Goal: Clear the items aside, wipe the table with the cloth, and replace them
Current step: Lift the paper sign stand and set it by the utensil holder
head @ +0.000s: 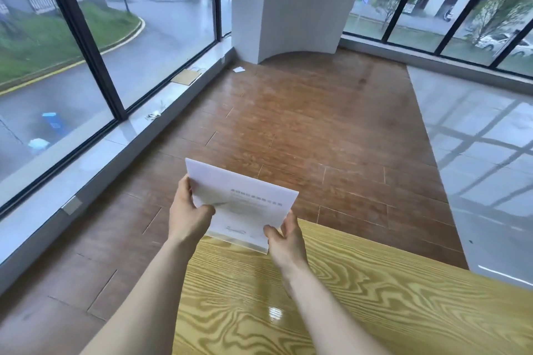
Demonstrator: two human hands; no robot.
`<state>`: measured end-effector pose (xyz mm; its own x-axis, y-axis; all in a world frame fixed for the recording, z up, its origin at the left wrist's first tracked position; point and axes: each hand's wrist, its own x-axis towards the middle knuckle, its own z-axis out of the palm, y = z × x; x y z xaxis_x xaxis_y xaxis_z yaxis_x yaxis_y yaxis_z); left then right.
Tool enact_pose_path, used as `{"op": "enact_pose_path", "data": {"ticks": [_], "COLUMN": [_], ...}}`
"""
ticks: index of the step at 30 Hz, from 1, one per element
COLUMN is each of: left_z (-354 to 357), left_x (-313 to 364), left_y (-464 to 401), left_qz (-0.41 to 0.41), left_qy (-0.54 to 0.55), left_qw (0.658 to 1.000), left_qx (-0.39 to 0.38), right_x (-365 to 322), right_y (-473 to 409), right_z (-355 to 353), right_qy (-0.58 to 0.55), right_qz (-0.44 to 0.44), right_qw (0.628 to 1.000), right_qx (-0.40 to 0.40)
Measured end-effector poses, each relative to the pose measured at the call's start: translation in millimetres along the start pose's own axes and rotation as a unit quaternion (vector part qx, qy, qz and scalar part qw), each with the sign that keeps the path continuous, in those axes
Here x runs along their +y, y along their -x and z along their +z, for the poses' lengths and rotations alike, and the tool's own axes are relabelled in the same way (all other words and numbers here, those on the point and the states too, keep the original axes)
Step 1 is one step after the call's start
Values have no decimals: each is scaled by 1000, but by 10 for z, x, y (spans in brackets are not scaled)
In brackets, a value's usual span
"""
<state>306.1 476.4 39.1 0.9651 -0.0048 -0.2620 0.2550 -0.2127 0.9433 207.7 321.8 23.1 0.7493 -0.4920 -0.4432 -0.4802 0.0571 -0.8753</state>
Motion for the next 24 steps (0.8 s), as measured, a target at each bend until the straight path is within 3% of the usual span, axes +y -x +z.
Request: {"op": "enact_pose_path", "data": {"ticks": [4,9,18,24], "left_z": [368,1214,3191,4294], "left_x": [107,136,66,-150], "left_y": [334,992,3099,4601], "left_qz": [17,23,60,85], "left_qy": [-18,-29,-53,-130], "left_qw": [999,994,973,953], "left_qx": [-23,-100,-215,-261], "right_x": [28,243,952,1720], "right_y": [145,404,1434,2194], "right_z": [-432,-1517,-4169,-5715], "right_qy": [10,-5,-1,-1], "right_qz": [-5,1,41,85], "right_qw": [1000,995,971,939], "right_qx": [25,100,237,332]}}
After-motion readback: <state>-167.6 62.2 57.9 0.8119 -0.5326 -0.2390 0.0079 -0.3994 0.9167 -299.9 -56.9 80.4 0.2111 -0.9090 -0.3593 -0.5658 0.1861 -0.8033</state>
